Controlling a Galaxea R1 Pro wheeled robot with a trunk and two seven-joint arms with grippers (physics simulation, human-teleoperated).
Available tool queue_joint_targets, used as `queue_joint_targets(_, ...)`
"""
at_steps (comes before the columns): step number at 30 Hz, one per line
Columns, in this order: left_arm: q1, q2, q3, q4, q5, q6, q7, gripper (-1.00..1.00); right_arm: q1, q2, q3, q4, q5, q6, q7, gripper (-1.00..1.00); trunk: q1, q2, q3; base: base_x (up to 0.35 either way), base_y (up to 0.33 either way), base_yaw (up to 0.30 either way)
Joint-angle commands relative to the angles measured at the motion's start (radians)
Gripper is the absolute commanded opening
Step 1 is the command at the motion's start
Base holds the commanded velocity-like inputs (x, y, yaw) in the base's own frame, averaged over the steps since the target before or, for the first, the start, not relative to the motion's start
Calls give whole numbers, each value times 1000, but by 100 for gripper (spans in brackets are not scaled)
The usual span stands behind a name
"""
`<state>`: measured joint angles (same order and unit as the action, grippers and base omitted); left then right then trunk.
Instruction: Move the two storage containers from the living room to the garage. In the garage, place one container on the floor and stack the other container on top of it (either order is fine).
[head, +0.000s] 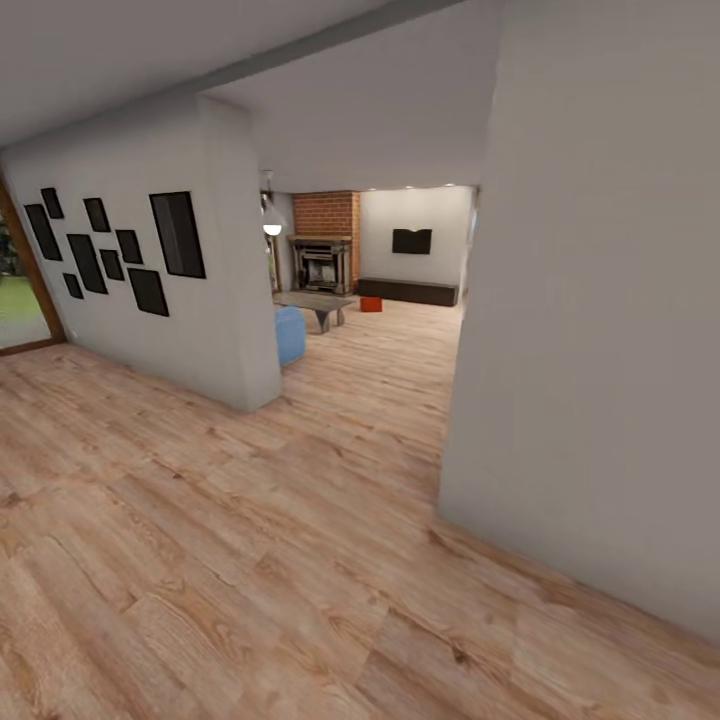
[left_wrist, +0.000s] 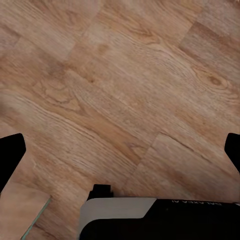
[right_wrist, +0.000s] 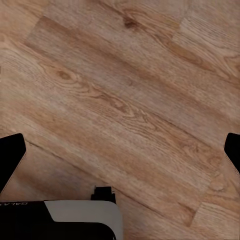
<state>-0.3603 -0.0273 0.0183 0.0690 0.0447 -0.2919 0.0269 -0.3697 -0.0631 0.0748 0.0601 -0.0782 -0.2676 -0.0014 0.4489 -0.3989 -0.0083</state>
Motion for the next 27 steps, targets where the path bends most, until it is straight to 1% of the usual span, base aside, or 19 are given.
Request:
queue_joint_targets(1, -2, 0, 1, 5, 4, -7, 1, 100, -1, 0, 8, 4, -8, -7, 0, 100, 1, -1, -1, 328, 0, 148)
queue_joint_targets(27, -2, 0, 2, 5, 4, -7, 1, 100, -1, 0, 8, 4, -8, -7, 0, 100, 1, -1, -1, 329, 0, 243)
